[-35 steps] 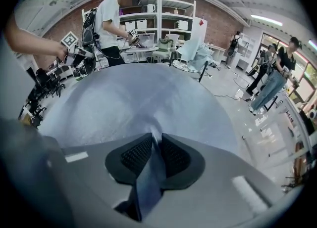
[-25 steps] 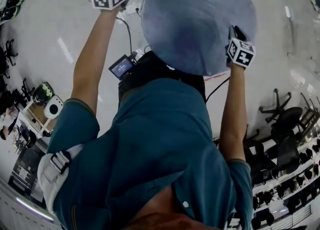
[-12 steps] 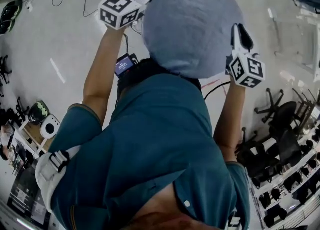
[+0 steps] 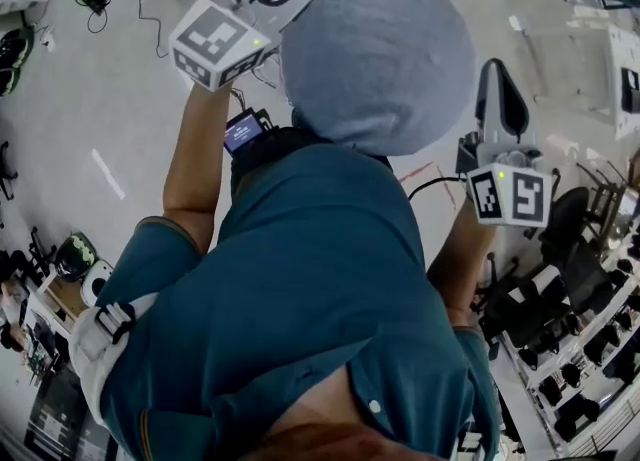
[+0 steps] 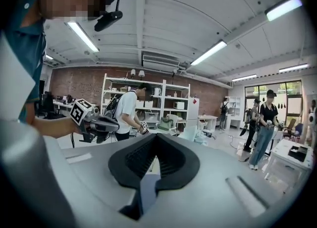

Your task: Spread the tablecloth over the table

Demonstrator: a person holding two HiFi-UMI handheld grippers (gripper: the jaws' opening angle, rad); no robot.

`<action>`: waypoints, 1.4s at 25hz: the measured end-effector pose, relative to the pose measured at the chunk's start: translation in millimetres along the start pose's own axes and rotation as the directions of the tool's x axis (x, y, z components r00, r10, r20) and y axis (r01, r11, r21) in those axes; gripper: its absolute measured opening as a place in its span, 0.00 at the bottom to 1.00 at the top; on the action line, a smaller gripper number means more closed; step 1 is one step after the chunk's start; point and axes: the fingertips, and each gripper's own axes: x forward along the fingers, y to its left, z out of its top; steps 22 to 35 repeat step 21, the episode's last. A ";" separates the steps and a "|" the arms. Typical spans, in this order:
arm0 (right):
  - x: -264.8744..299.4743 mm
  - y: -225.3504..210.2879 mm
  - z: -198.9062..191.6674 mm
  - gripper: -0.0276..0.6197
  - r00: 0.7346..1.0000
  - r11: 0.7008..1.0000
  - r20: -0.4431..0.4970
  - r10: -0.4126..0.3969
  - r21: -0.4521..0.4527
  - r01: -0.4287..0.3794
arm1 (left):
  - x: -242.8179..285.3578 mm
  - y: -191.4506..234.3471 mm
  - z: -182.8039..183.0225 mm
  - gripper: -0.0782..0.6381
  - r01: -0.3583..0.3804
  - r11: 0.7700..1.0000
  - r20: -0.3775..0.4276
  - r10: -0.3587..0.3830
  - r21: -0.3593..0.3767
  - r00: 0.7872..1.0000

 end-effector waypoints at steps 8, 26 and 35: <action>-47.6 20.6 31.9 0.06 0.996 0.999 0.077 -0.038 -0.003 0.039 | -22.3 -24.3 34.7 0.11 0.042 0.995 0.036 -0.046 0.096 0.998; -88.8 17.4 36.0 0.06 0.988 0.990 0.072 -0.139 -0.012 0.140 | -27.4 -31.2 36.2 0.11 0.057 0.995 0.050 -0.061 0.085 0.997; -88.8 17.4 36.0 0.06 0.988 0.990 0.072 -0.139 -0.012 0.140 | -27.4 -31.2 36.2 0.11 0.057 0.995 0.050 -0.061 0.085 0.997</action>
